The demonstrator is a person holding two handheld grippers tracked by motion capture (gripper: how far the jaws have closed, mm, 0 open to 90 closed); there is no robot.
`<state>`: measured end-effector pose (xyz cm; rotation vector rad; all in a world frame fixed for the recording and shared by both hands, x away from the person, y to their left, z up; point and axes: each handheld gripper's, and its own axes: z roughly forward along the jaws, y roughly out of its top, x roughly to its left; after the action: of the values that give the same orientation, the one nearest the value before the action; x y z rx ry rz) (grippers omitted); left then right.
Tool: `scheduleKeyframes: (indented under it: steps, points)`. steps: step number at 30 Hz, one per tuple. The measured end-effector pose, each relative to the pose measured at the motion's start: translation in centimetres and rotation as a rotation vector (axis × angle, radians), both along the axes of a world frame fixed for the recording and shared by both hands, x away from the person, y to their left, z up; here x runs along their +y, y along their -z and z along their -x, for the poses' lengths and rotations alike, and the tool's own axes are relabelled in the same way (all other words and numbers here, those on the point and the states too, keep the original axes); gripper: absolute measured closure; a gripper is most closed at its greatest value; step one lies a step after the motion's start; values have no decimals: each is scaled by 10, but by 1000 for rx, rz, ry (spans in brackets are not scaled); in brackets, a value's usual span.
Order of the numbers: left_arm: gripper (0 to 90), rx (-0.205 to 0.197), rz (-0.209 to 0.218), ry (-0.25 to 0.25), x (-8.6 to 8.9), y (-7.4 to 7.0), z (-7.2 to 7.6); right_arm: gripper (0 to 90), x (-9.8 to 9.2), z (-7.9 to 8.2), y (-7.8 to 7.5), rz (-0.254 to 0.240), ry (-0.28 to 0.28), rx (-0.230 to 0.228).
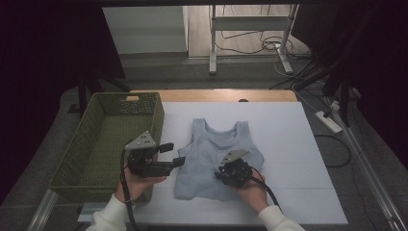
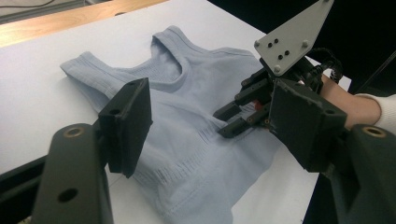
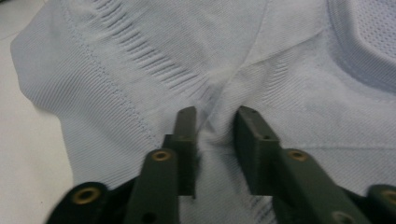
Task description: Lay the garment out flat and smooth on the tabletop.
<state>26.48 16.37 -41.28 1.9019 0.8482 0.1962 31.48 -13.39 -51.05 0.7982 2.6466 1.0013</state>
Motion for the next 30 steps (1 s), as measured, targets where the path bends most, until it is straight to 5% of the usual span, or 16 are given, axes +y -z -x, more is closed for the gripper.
scheduleKeyframes:
  steps: [3,15,22,30]
  points:
    - [305,0,-1,1,-1,0,0,845,-3,0,-4,-31,-1,-14]
    - [305,-7,3,0,-1,-3,1,874,-12,-11,-29,-65,36,-176]
    - [305,-6,9,-2,1,-3,1,878,-15,-26,-28,-30,73,-232]
    - [305,-7,5,1,-1,-3,1,876,-23,-37,-5,21,104,-171]
